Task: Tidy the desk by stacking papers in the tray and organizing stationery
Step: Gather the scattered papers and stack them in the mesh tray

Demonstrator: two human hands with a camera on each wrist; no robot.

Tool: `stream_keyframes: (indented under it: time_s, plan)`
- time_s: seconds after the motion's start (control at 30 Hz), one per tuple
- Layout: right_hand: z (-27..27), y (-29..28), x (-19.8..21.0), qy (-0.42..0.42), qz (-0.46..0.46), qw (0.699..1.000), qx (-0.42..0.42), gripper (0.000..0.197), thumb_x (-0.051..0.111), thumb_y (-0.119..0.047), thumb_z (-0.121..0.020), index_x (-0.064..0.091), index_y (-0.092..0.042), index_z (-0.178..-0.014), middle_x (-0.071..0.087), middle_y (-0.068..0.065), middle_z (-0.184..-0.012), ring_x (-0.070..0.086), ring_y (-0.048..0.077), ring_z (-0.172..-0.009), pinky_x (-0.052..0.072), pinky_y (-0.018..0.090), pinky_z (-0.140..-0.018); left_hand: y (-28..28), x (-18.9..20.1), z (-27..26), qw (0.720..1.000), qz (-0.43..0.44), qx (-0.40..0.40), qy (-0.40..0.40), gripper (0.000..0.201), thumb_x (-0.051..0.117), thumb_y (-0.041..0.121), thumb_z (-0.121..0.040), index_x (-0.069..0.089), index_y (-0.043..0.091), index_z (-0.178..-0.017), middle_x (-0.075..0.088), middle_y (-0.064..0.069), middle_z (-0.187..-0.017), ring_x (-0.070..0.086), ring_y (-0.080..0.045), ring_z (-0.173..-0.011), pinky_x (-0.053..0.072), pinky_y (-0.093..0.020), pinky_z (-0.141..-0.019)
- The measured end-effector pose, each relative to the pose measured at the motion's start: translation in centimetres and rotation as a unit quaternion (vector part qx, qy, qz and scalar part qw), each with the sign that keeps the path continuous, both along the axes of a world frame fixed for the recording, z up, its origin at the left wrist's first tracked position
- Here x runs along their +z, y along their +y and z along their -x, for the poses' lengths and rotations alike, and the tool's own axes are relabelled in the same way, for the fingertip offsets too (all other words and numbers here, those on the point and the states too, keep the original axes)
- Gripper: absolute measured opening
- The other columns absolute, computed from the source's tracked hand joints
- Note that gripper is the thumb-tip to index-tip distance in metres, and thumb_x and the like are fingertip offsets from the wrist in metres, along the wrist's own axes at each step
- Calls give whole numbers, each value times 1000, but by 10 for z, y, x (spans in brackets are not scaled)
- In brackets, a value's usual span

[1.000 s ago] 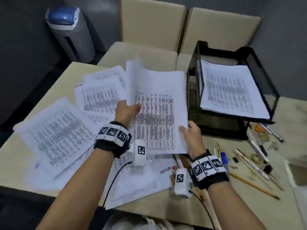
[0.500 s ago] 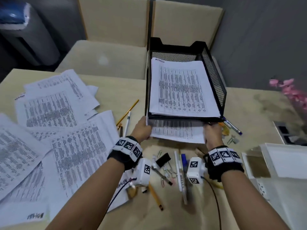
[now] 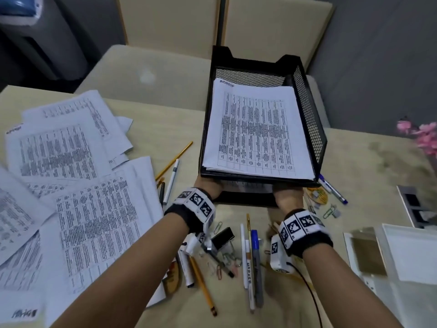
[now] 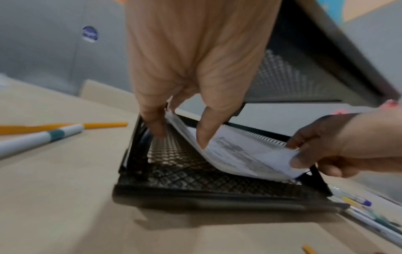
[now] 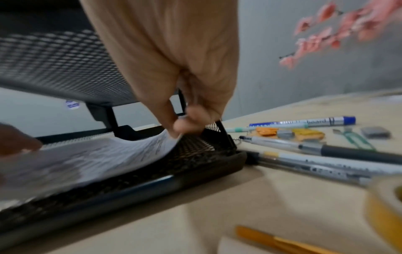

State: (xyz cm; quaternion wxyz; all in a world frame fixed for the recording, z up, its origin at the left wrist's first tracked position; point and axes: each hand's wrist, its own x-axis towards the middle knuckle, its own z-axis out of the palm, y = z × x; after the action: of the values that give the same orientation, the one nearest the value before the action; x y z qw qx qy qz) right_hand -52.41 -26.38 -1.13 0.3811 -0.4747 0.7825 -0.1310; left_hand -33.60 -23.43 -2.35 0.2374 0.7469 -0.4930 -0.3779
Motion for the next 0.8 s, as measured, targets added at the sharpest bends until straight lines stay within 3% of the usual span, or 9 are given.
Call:
stream_keyframes:
  time_s: [0.07, 0.13, 0.23, 0.3, 0.4, 0.57, 0.63, 0.73, 0.8]
  plan:
    - [-5, 8, 5, 54, 43, 998, 13, 36, 41, -14, -97, 52, 7, -124, 53, 23, -130, 50, 31, -121, 36, 31, -88, 10, 2, -5, 1000, -1, 15, -12, 55, 48, 10, -91, 32, 10, -144, 36, -8, -148, 39, -23, -133, 26, -22, -107]
    - [-15, 20, 15, 80, 90, 993, 7, 28, 51, -11, -93, 60, 11, -107, 61, 27, -113, 59, 35, -106, 37, 27, -75, 28, 8, -20, 998, 41, 25, -48, 52, 53, 6, -85, 40, 8, -136, 38, -12, -141, 44, -29, -126, 40, -32, -102]
    - [-49, 46, 25, 70, 147, 983, 85, 23, 54, -10, -91, 63, 9, -98, 63, 20, -97, 62, 32, -92, 40, 27, -71, 56, 16, -66, 991, 45, 47, -120, 40, 53, 13, -89, 51, 3, -127, 37, -16, -135, 44, -31, -123, 40, -40, -103]
    - [-83, 67, 29, 8, 145, 976, 164, 16, 51, -11, -92, 64, -4, -97, 62, 8, -90, 60, 23, -85, 40, 23, -70, 75, 13, -104, 987, 33, 100, -121, 37, 53, 13, -88, 55, 1, -124, 41, -19, -132, 41, -32, -124, 38, -38, -104]
    - [-142, 92, 19, -45, 132, 944, 298, 9, 51, -12, -90, 59, -12, -85, 65, 9, -89, 61, 25, -84, 47, 29, -71, 113, 11, -171, 972, -21, 190, -136, 39, 54, 11, -89, 53, 0, -125, 37, -22, -135, 35, -35, -129, 33, -39, -105]
    - [-225, 120, -4, -3, 41, 919, 393, 25, 54, -22, -88, 51, -6, -106, 57, 16, -118, 54, 30, -108, 41, 30, -81, 192, 5, -277, 916, -159, 324, -174, 52, 55, 21, -89, 42, -1, -134, 29, -26, -142, 30, -42, -131, 33, -49, -105]
    - [-247, 127, -9, 39, 30, 912, 408, 44, 61, -31, -86, 44, -4, -117, 47, 18, -129, 48, 32, -118, 42, 35, -91, 219, 3, -307, 895, -219, 349, -175, 68, 56, 37, -88, 31, 2, -141, 20, -26, -149, 21, -44, -137, 28, -53, -108]
    - [-273, 140, -9, 46, -24, 917, 394, 73, 67, -29, -83, 27, 0, -136, 38, 19, -136, 45, 35, -123, 42, 37, -95, 246, -7, -323, 909, -274, 260, -174, 106, 58, 71, -71, 12, 15, -148, 7, -23, -154, 10, -46, -140, 22, -61, -111]
    - [-284, 145, -14, 36, -46, 925, 376, 60, 62, -16, -85, 29, -1, -133, 48, 20, -125, 53, 33, -111, 43, 32, -81, 250, -13, -317, 923, -272, 187, -200, 114, 57, 76, -66, 2, 21, -150, -1, -21, -156, 4, -47, -142, 20, -62, -111]
